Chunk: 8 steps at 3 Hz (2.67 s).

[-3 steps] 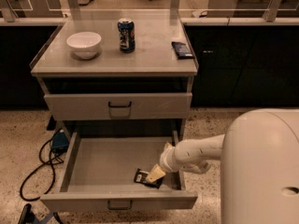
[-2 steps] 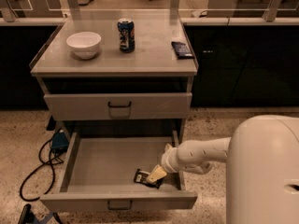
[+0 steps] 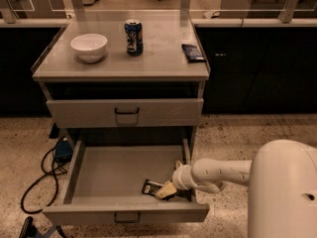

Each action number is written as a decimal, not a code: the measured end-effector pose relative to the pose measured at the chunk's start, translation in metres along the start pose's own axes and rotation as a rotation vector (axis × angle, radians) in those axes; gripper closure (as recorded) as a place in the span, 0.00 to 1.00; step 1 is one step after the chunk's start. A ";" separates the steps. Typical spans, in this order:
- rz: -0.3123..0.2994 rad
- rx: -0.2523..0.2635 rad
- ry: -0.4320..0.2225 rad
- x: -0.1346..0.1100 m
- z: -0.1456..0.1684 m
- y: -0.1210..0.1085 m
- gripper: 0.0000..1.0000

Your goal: Pick rxbar chocolate from middle drawer and place on counter

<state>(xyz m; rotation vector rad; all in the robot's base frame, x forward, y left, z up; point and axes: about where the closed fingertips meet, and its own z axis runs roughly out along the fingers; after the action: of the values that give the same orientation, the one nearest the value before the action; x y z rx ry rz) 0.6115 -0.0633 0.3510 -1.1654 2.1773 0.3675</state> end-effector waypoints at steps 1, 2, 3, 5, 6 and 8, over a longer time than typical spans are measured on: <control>0.007 -0.002 0.016 0.006 0.007 0.005 0.00; 0.007 -0.002 0.016 0.006 0.007 0.005 0.00; 0.007 -0.002 0.016 0.006 0.007 0.006 0.19; 0.010 0.000 0.022 0.006 0.003 0.006 0.66; 0.014 0.044 0.036 0.004 -0.020 0.004 0.89; -0.007 0.113 0.046 -0.005 -0.053 0.005 0.95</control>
Offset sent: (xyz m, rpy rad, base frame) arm -0.0367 0.0348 -0.0419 -0.1547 0.0532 0.0597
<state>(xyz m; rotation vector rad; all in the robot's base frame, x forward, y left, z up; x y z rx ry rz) 0.5876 -0.0844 0.3943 -1.1284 2.2026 0.2142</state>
